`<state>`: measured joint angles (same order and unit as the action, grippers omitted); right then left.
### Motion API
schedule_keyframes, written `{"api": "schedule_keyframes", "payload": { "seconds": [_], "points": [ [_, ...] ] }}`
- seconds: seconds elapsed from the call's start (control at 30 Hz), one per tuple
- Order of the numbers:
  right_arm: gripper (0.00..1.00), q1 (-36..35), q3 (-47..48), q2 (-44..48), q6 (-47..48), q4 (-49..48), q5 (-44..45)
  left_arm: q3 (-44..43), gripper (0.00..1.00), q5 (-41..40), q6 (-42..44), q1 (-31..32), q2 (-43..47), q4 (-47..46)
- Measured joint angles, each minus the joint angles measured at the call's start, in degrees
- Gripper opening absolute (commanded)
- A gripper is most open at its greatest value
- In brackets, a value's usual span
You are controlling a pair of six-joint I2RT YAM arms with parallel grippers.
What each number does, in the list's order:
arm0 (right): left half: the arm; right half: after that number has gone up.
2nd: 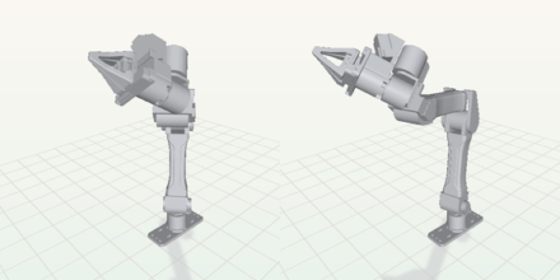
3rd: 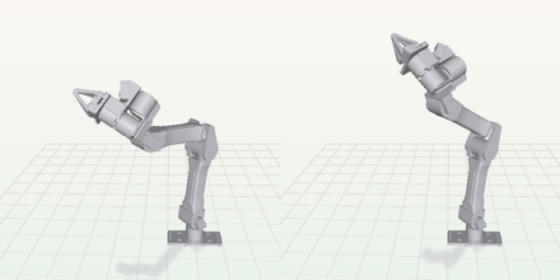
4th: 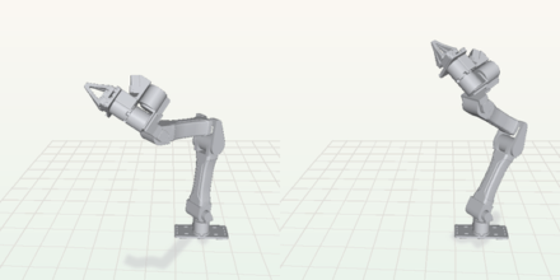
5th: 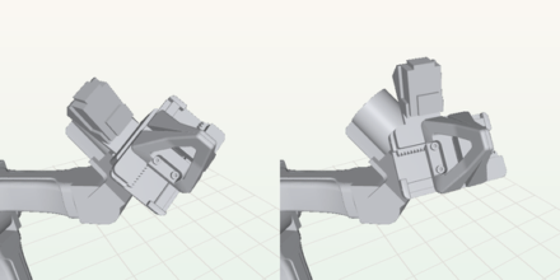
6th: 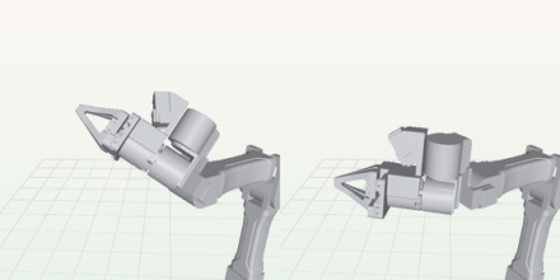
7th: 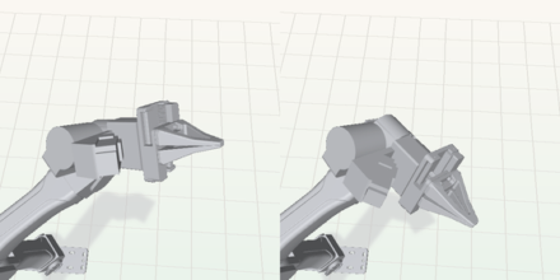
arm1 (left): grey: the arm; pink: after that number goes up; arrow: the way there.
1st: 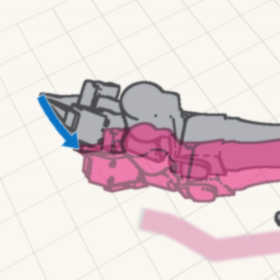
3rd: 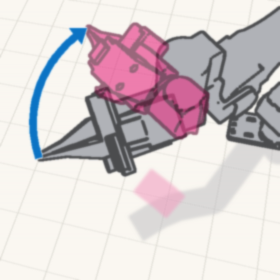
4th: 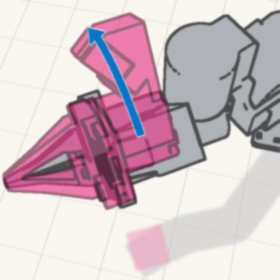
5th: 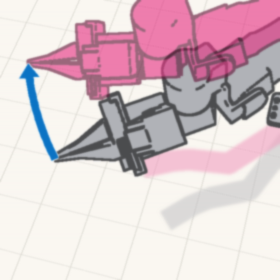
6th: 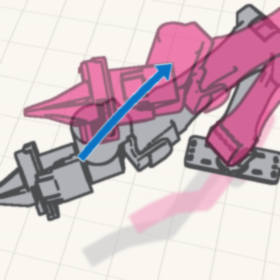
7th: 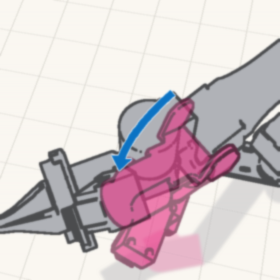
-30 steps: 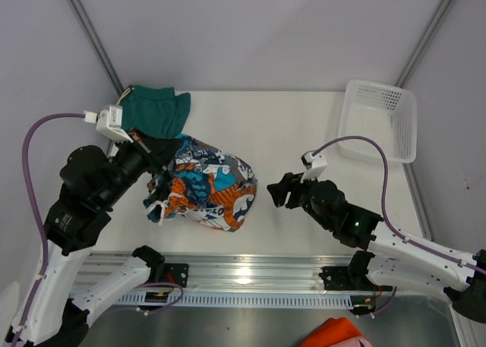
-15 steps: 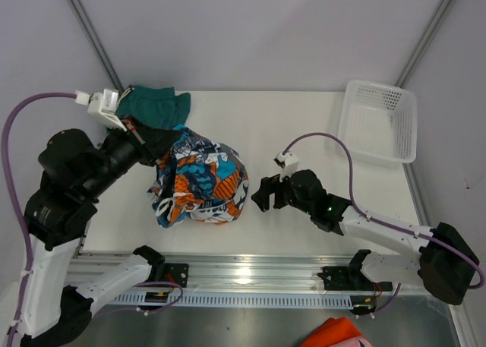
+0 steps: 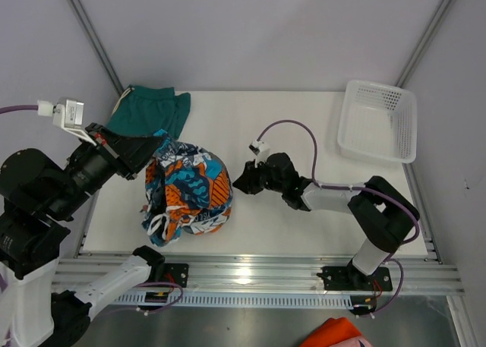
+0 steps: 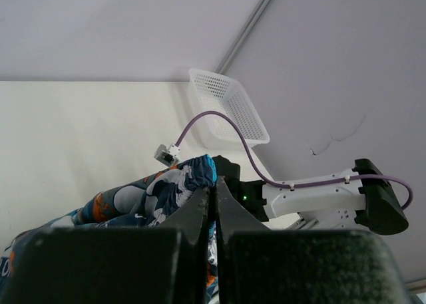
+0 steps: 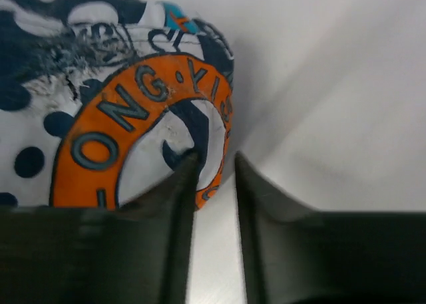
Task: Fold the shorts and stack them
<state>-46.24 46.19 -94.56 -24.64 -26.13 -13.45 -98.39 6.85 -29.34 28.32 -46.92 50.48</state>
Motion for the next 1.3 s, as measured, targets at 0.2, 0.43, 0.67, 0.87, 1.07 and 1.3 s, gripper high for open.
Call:
{"api": "schedule_keyframes", "payload": {
  "seconds": [0.2, 0.43, 0.67, 0.87, 1.07, 1.3],
  "points": [
    [0.0, 1.9, 0.35, -0.26, -2.51, -3.65, -2.49, 0.83, 0.0, -1.22, 0.96, -0.02, 0.07, -0.17],
    [0.4, 7.23, 4.81, 9.29, 1.92, 8.92, 2.69, 5.4, 0.0, -2.64, 0.87, -1.22, -4.9, -4.85],
    [0.78, 10.43, 8.39, 11.56, 5.79, 10.67, -3.32, -3.17, 0.0, 3.63, 0.96, -3.23, -15.82, -5.03],
    [0.9, 9.2, 5.09, 8.28, 6.73, 6.8, -11.52, -6.82, 0.0, 5.95, 1.49, -3.32, -10.71, -2.49],
    [0.95, 5.27, 4.81, 4.13, 6.82, 3.17, -13.86, -11.3, 0.0, 8.55, 1.51, -3.32, -6.71, -2.64],
    [0.23, -1.53, 8.46, -2.97, 5.16, 0.37, -8.94, -8.48, 0.0, 13.31, 1.27, -3.34, -7.04, -4.2]
  ]
}}
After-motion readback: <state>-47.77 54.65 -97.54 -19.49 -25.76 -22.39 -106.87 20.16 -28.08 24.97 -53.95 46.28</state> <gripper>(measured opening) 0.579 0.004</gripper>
